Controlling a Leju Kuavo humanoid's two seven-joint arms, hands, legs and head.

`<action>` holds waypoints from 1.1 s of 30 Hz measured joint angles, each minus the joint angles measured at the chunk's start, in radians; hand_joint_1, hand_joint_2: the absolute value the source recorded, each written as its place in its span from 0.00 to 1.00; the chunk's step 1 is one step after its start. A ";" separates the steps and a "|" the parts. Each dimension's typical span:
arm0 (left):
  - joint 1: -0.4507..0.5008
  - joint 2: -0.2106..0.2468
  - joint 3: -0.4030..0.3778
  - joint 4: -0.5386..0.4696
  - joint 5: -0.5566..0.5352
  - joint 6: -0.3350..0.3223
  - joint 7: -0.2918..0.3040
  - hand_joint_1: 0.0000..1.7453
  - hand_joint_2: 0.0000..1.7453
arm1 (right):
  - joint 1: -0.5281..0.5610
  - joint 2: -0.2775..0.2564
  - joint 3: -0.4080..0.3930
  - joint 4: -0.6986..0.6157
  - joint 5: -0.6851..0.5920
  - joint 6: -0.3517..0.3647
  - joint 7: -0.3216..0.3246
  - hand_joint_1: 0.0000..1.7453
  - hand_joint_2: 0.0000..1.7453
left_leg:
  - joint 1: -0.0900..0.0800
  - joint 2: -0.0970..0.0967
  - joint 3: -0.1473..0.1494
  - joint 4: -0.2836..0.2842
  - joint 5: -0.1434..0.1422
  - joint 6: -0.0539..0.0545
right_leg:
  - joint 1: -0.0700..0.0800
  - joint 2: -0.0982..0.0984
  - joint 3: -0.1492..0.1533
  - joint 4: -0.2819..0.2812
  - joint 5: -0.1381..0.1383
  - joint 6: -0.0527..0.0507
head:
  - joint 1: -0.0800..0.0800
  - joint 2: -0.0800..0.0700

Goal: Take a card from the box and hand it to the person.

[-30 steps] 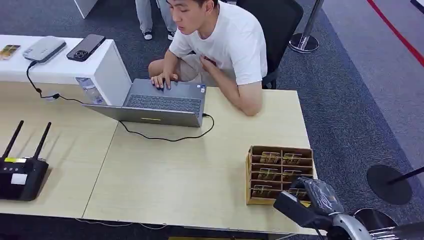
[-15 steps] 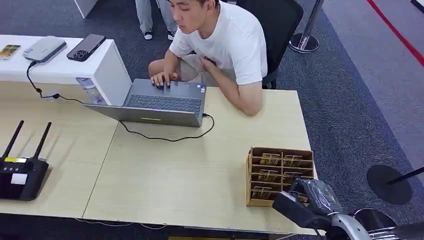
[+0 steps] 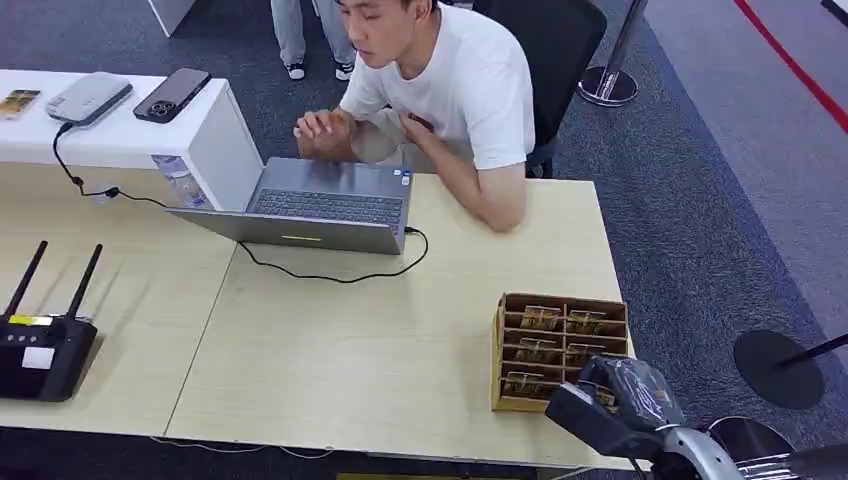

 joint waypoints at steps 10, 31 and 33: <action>0.001 -0.001 0.003 0.000 0.000 0.000 -0.015 0.00 0.00 | -0.026 0.006 0.018 -0.008 0.070 -0.247 -0.228 0.89 1.00 | 0.000 0.000 0.000 0.000 0.000 0.000 | 0.000 0.000 0.000 0.000 0.000 0.000 | 0.000 0.000; 0.001 -0.003 0.005 0.000 -0.001 0.002 -0.020 0.00 0.00 | -0.085 0.119 0.054 -0.098 0.199 -0.585 -0.485 0.89 1.00 | 0.001 0.000 -0.001 0.000 0.000 0.000 | 0.001 0.000 0.000 0.000 0.000 -0.001 | 0.000 0.000; 0.000 -0.003 0.005 0.000 -0.005 0.000 -0.019 0.00 0.00 | -0.104 0.129 0.082 -0.077 0.318 -0.677 -0.464 0.89 1.00 | 0.001 0.000 -0.001 0.000 0.000 0.000 | 0.001 0.000 0.000 0.000 0.000 -0.001 | 0.000 0.000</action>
